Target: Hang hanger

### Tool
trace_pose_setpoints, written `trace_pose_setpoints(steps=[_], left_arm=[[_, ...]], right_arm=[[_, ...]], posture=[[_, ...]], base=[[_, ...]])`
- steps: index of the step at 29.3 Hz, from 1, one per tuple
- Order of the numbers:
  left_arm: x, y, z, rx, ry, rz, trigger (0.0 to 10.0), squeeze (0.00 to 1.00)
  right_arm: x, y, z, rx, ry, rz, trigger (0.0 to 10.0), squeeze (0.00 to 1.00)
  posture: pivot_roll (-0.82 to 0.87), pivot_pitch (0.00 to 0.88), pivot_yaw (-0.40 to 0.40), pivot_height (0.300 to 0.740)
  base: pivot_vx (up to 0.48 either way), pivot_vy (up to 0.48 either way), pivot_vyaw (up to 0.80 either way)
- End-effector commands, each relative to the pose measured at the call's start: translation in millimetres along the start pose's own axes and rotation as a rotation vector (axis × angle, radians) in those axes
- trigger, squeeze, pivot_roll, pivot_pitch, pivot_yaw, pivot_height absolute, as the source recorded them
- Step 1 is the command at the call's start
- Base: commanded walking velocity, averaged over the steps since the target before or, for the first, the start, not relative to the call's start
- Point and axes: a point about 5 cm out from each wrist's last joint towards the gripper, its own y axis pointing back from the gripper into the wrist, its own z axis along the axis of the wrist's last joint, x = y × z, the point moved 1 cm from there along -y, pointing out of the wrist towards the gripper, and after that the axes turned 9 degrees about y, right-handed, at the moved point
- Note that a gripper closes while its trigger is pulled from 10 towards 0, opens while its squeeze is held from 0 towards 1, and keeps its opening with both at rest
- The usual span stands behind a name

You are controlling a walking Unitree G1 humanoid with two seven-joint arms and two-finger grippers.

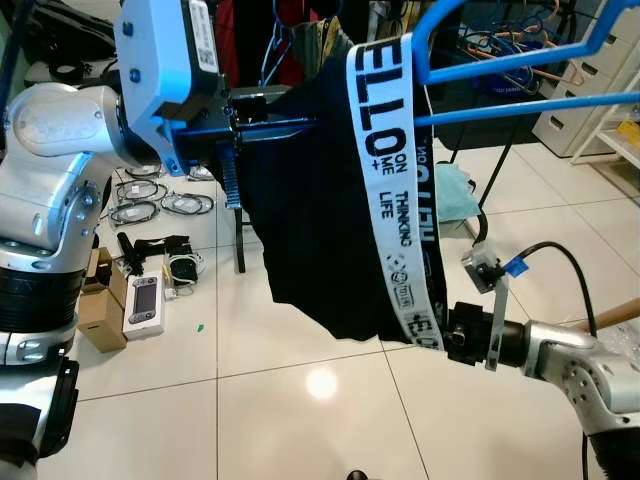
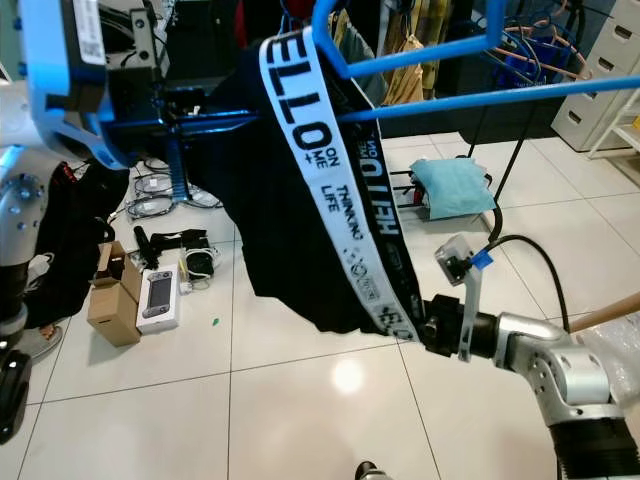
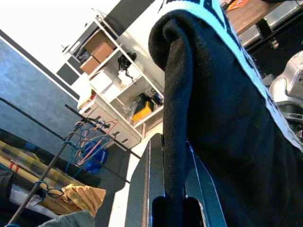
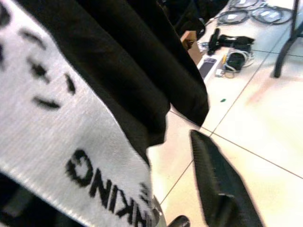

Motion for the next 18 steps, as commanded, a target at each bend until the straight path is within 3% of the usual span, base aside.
trace_pose_setpoints(steps=[1,7,9,13,15,16,18], left_arm=[[0.2,2.9,-7,0.030,-0.009,0.014,10.0,0.00],[-3.4,8.1,-18,0.088,-0.011,0.011,10.0,0.00],[-8.5,11.5,-27,0.130,-0.013,-0.005,10.0,0.00],[-10.1,12.1,-29,0.139,-0.015,-0.011,10.0,0.00],[-16.2,11.9,-34,0.150,-0.010,-0.029,10.0,0.00],[-16.2,11.9,-34,0.150,-0.010,-0.029,10.0,0.00],[-23.6,11.8,-42,0.180,-0.015,-0.046,10.0,0.00]], right_arm=[[-8.5,8.7,2,0.009,-0.008,-0.062,0.0,0.00],[-20.2,23.0,4,-0.006,-0.046,-0.143,0.0,0.00],[-28.9,35.1,15,-0.100,-0.092,-0.197,0.0,0.00],[-30.7,37.7,20,-0.140,-0.107,-0.205,0.0,0.00],[-34.3,41.1,38,-0.271,-0.118,-0.215,0.0,0.00],[-34.3,41.1,38,-0.271,-0.118,-0.215,0.0,0.00],[-31.6,44.9,57,-0.411,-0.076,-0.183,0.0,0.00]], posture=[[-0.01,0.115,0.003,0.740],[-0.01,0.116,0.002,0.740],[-0.01,0.119,0.000,0.740],[-0.01,0.119,0.000,0.740],[-0.01,0.120,-0.001,0.740],[-0.01,0.120,-0.001,0.740],[-0.02,0.122,-0.002,0.740]], base=[[0.000,0.000,0.00],[0.000,0.000,0.00],[0.000,0.000,0.00],[0.000,0.000,0.00],[0.000,0.000,0.00],[0.000,0.000,0.00],[0.000,0.000,0.00]])
